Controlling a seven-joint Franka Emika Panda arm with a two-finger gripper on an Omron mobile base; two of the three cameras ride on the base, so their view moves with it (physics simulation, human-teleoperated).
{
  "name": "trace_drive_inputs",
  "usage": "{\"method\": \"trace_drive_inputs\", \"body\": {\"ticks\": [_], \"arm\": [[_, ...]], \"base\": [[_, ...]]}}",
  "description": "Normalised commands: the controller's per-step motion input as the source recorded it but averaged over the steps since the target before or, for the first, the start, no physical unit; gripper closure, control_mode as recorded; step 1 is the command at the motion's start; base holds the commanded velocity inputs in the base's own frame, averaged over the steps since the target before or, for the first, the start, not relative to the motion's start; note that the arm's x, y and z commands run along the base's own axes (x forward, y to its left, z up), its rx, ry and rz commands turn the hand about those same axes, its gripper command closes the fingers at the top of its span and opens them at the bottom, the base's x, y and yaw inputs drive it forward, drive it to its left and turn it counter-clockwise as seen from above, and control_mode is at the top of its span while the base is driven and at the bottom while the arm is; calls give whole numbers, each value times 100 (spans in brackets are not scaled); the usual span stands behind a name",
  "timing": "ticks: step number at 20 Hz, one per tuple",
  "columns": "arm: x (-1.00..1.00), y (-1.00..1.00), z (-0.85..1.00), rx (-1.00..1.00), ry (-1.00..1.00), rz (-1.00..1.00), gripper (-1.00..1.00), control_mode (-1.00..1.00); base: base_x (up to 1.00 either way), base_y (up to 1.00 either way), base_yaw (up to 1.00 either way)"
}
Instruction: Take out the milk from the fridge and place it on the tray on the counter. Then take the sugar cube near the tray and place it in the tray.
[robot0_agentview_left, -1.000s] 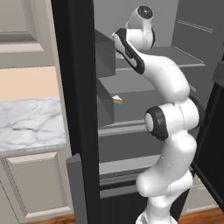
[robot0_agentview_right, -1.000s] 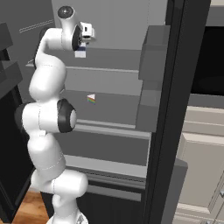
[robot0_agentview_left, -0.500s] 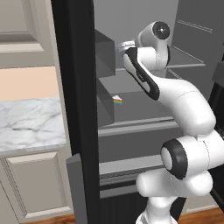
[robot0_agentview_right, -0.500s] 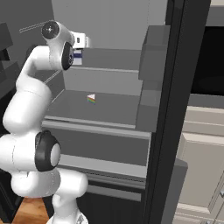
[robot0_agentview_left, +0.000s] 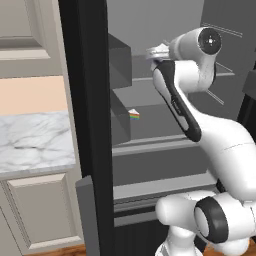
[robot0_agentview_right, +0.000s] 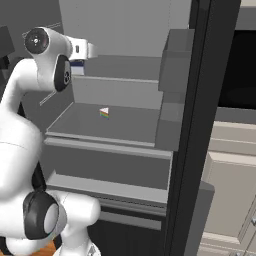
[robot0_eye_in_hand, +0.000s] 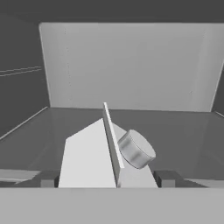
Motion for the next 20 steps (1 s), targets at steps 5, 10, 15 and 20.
{"method": "trace_drive_inputs", "body": {"ticks": [5,10,15,20], "arm": [[-100,-1,-16,-1,8,0,100,-100],[-95,0,-68,-9,32,0,100,-100],[-14,0,-62,0,12,0,100,-100],[0,0,-23,0,5,0,100,100]], "base": [[0,0,0],[0,0,0],[0,0,0],[-41,0,0]]}}
